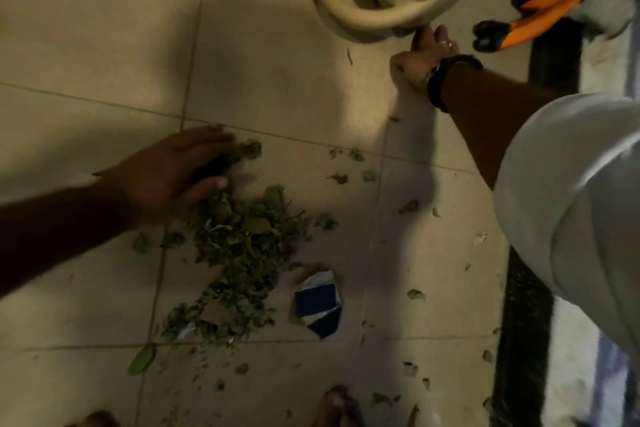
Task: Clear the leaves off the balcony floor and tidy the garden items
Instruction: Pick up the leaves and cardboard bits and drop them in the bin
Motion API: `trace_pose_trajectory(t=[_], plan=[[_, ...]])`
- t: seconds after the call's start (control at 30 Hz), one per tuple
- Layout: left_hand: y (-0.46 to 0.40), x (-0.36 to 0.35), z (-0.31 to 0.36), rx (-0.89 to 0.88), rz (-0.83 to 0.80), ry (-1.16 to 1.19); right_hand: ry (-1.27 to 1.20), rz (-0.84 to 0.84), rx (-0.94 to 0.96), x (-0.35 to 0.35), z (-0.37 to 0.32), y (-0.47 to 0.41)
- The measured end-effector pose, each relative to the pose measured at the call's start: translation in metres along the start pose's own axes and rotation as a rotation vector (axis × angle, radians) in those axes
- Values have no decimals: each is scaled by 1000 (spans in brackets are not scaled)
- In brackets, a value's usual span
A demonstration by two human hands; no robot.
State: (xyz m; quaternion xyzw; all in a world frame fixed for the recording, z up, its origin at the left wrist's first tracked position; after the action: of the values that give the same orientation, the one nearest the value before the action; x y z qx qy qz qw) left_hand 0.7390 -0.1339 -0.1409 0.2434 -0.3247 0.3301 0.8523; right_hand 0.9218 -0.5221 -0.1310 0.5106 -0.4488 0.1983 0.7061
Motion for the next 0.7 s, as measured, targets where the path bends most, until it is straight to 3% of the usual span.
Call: trace_pose_trajectory(t=[0.2, 0.37, 0.5, 0.6, 0.7], plan=[[22, -35, 15, -3, -54, -129, 4, 230, 330, -97, 2, 99], [36, -41, 48, 37, -26, -91, -187, 104, 775, -159, 0, 227], [6, -22, 38, 167, 133, -175, -363, 213, 517, -139, -30, 207], [-26, -14, 40, 380, -17, -238, -109, 163, 352, -126, -63, 191], [-40, -20, 54, 359, -143, -338, 53, 130, 428, -140, -75, 211]])
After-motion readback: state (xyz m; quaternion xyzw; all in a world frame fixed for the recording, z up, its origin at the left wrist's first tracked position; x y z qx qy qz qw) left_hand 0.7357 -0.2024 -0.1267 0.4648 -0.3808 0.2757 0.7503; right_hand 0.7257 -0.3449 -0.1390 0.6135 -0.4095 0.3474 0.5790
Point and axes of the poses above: each hand's wrist, its own y-axis away from the middle knuckle, its own x-axis out of the back of the hand, z = x × y, the point moved 1 cm from there along -y, towards the middle knuckle, and after that the axes turned 7 degrees about -x, right-handed, at the moved point
